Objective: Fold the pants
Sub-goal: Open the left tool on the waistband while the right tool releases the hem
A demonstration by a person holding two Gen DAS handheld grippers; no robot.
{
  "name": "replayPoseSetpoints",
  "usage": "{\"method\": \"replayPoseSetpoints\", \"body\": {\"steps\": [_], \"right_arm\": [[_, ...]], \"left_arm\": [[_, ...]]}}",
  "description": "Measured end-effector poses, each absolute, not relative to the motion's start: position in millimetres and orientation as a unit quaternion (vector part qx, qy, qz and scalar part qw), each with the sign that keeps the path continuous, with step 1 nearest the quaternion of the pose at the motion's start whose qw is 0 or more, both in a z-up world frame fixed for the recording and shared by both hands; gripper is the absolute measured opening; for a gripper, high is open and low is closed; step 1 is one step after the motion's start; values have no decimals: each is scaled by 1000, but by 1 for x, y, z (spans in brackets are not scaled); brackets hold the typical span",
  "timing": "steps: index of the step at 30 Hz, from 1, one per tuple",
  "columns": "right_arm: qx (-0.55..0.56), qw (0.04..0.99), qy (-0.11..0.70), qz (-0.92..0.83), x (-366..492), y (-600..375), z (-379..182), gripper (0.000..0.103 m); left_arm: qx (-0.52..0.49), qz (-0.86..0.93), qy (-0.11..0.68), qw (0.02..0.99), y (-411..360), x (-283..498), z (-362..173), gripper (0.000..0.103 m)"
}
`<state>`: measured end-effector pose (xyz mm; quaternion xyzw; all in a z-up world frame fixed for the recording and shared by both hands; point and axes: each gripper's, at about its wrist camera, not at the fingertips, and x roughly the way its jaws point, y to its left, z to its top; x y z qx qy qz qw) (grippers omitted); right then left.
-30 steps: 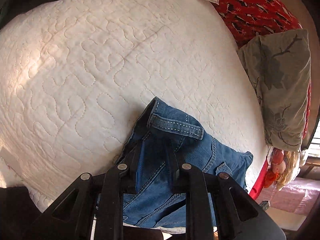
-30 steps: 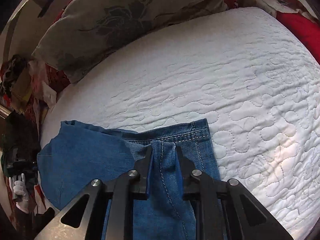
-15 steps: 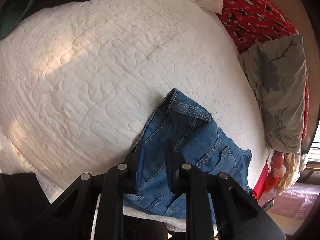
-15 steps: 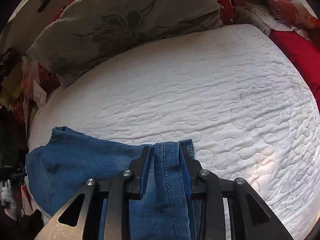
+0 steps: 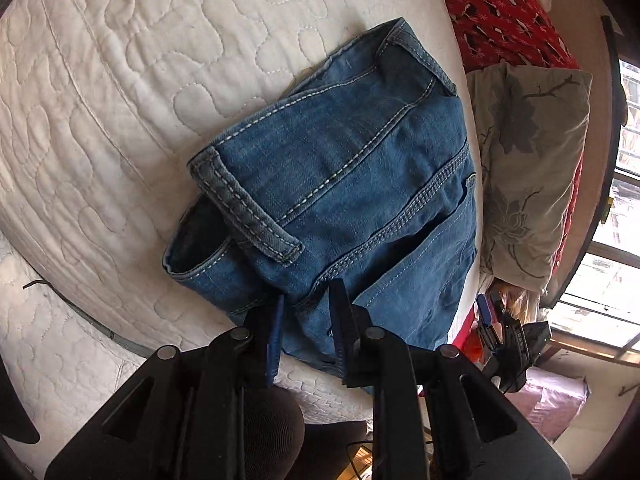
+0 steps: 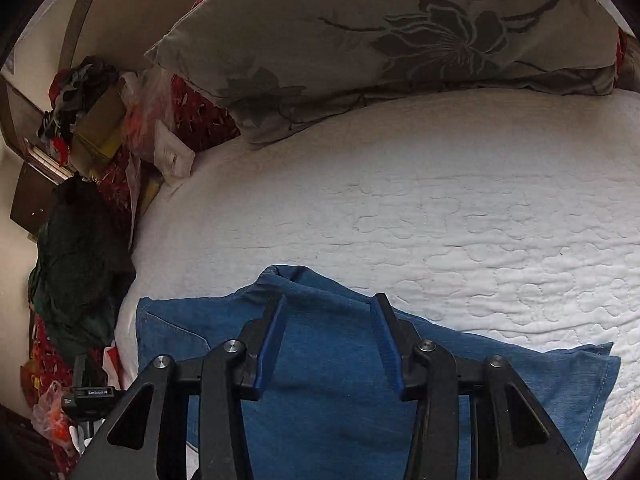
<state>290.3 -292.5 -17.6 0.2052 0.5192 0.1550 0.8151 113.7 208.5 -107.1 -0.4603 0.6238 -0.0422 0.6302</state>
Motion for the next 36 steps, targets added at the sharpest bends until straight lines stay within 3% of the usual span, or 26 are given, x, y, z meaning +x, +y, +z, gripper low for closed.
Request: {"method": "replayPoseSetpoints", "body": {"steps": [1, 8, 9, 10, 11, 17, 26, 27, 32, 36], "right_arm": [[204, 812, 523, 156, 296, -286, -22, 45], [119, 804, 552, 187, 329, -224, -51, 46], [81, 807, 553, 191, 331, -212, -54, 43], [41, 809, 554, 193, 332, -200, -57, 26], [15, 805, 557, 203, 332, -192, -58, 18], [4, 814, 548, 191, 339, -194, -57, 15], [148, 811, 530, 200, 299, -246, -28, 42], [172, 808, 525, 203, 286, -259, -23, 47], [257, 801, 513, 170, 192, -338, -11, 49], [344, 783, 512, 85, 99, -417, -24, 66]], "left_arm": [[-462, -43, 622, 631, 205, 118, -108, 29], [-456, -3, 611, 648, 196, 116, -106, 27], [-451, 6, 609, 652, 196, 113, -105, 21], [-443, 16, 610, 657, 194, 111, -104, 16], [-440, 22, 607, 661, 192, 108, -101, 14], [-423, 37, 606, 673, 179, 77, -109, 10], [-424, 15, 558, 713, 211, 53, -76, 8], [-428, 17, 555, 713, 218, 54, -74, 8], [-453, -12, 567, 687, 223, 74, -86, 11], [-461, -29, 580, 671, 212, 87, -97, 11]]}}
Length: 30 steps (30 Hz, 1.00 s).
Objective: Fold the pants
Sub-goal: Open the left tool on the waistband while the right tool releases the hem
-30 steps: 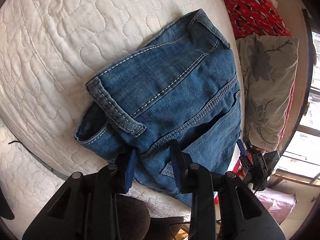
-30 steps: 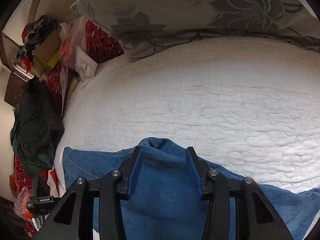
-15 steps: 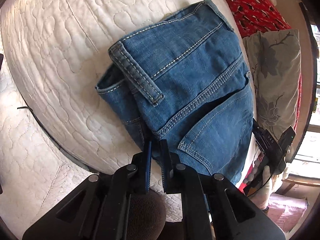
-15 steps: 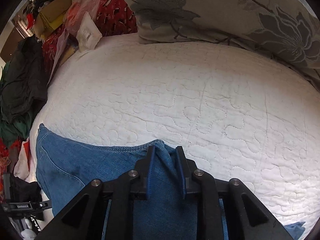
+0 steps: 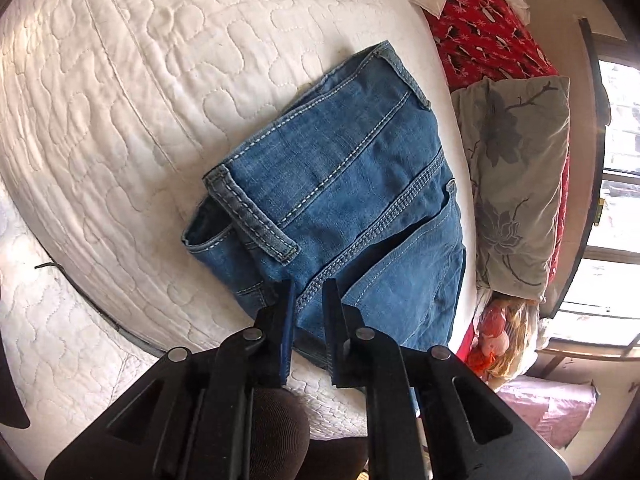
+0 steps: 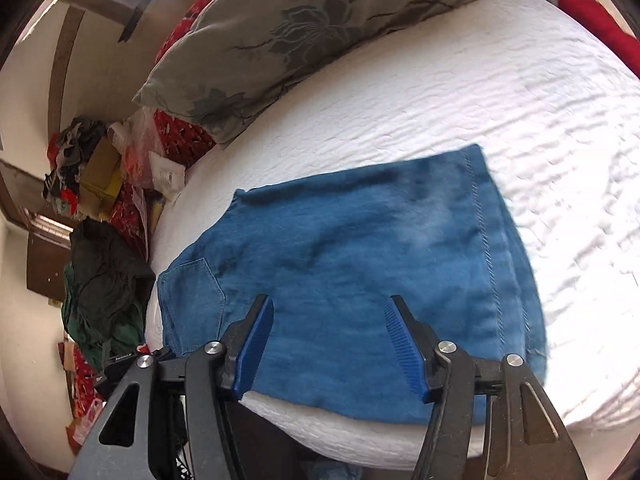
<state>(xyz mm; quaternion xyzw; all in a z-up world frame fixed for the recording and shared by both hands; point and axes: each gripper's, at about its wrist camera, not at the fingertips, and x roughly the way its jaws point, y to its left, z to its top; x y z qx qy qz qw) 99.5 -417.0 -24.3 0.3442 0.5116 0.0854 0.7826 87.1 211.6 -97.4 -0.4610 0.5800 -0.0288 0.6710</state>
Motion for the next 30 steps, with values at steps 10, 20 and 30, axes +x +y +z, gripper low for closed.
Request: {"method": "replayPoseSetpoints", "body": {"steps": [10, 20, 30], "right_arm": [[447, 721, 529, -27, 29, -471, -94, 66], [455, 758, 466, 39, 37, -468, -81, 14], [398, 763, 510, 4, 42, -471, -97, 21]], "left_arm": [[-445, -6, 600, 665, 203, 90, -100, 35], [-409, 4, 633, 658, 176, 88, -91, 40], [-415, 17, 650, 636, 186, 70, -114, 41]]}}
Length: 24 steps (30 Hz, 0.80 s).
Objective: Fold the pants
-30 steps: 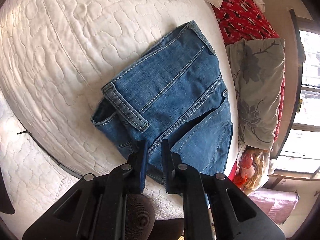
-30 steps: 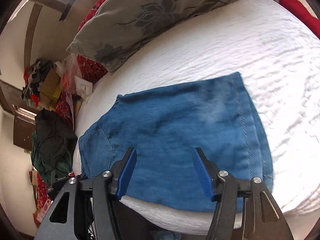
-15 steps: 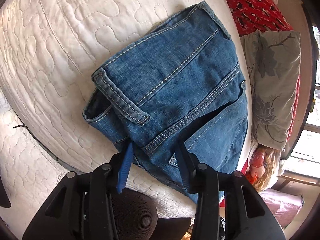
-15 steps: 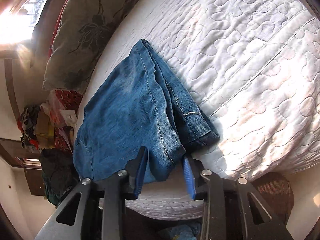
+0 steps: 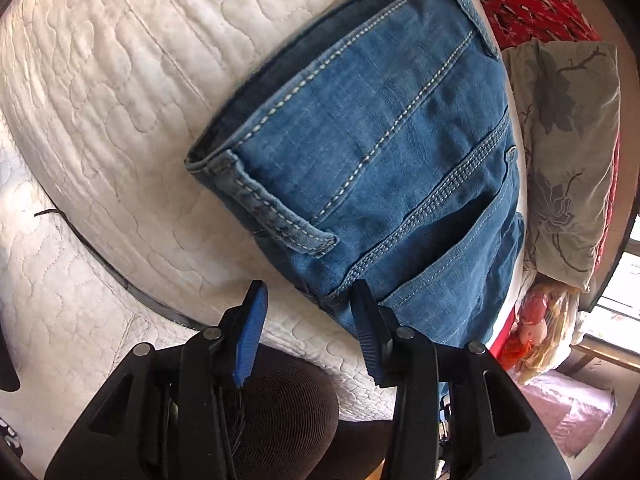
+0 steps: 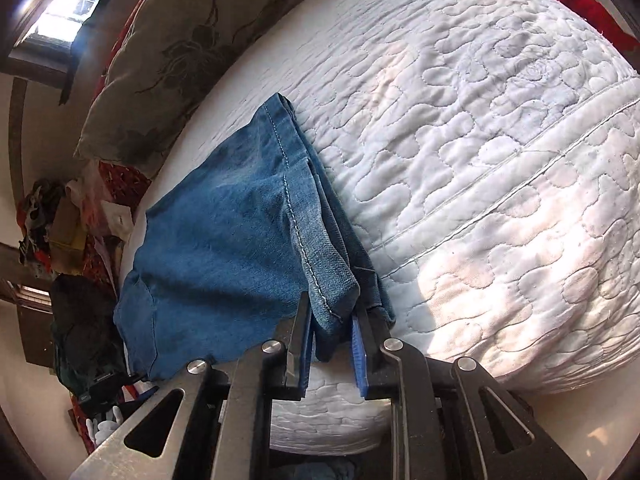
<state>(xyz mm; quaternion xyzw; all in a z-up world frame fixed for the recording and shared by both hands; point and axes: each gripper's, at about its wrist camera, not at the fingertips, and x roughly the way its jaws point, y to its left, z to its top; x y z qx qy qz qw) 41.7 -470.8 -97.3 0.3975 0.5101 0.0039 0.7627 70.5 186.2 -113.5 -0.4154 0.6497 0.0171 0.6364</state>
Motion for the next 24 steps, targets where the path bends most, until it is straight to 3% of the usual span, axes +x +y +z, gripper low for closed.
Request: {"method": "replayPoseSetpoints", "body": {"steps": [3, 7, 15, 21, 24], "right_arm": [[424, 752, 505, 0, 33, -481, -89, 30], [438, 771, 463, -20, 27, -504, -65, 51], [425, 784, 452, -9, 103, -510, -62, 54], [331, 805, 491, -23, 188, -477, -85, 52], [179, 831, 526, -25, 218, -443, -86, 22]], "left_arm": [[-409, 11, 631, 659, 199, 65, -91, 40], [-406, -14, 604, 686, 204, 78, -59, 41], [-334, -24, 635, 696, 165, 154, -58, 41], [-288, 5, 656, 698, 153, 195, -68, 41], [-264, 36, 659, 703, 155, 210, -79, 41]]}}
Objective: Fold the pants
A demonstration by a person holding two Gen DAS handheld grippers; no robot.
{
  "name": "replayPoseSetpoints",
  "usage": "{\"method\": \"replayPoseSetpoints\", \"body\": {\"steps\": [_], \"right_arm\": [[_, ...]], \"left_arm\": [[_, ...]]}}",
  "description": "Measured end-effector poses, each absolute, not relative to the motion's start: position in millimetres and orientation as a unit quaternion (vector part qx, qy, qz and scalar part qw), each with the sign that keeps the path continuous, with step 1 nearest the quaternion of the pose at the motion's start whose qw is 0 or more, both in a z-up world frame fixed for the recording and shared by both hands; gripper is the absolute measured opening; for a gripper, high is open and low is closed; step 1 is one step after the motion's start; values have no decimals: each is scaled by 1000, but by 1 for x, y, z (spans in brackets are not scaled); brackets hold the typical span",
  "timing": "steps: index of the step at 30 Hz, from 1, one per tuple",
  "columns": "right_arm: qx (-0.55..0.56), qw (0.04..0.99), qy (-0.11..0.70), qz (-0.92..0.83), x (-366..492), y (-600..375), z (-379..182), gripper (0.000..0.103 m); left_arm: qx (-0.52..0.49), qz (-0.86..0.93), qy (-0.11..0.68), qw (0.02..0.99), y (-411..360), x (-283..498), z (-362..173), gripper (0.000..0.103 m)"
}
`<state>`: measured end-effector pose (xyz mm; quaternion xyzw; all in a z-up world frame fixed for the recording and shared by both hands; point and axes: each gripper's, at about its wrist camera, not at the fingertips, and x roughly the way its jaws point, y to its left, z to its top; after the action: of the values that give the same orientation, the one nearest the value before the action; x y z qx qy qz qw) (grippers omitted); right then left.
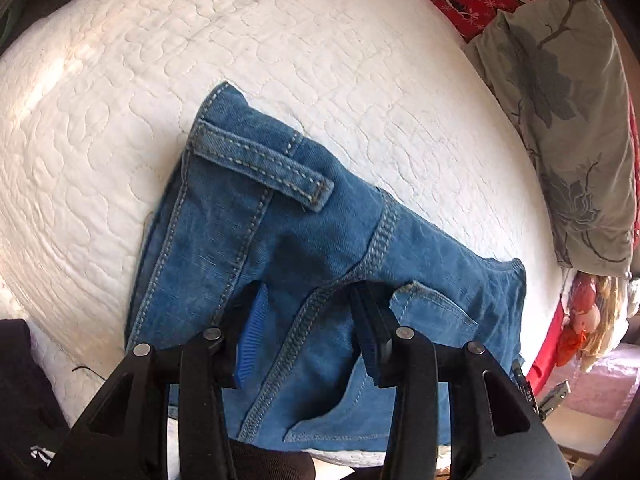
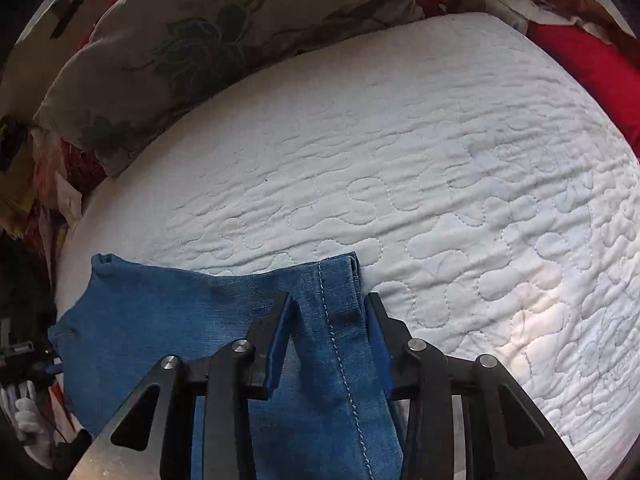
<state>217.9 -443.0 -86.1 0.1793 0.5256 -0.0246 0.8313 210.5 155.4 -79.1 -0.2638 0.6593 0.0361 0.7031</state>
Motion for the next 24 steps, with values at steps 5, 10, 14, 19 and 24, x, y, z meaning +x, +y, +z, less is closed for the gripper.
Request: {"method": "replayPoseSetpoints", "body": {"steps": [5, 10, 14, 19, 24], "right_arm": [[223, 828, 512, -47, 236, -471, -89, 21], [361, 819, 445, 22, 180, -501, -55, 45], [422, 801, 423, 18, 99, -513, -49, 75], [518, 750, 411, 10, 15, -515, -82, 75], [582, 711, 394, 21, -7, -499, -121, 75]], "left_arm": [[-248, 52, 674, 694, 149, 219, -83, 41], [-244, -32, 657, 713, 125, 185, -40, 41], [-164, -123, 642, 739, 59, 177, 1, 43], [-68, -222, 643, 730, -64, 205, 25, 68], [19, -270, 668, 693, -188, 223, 17, 68]]}}
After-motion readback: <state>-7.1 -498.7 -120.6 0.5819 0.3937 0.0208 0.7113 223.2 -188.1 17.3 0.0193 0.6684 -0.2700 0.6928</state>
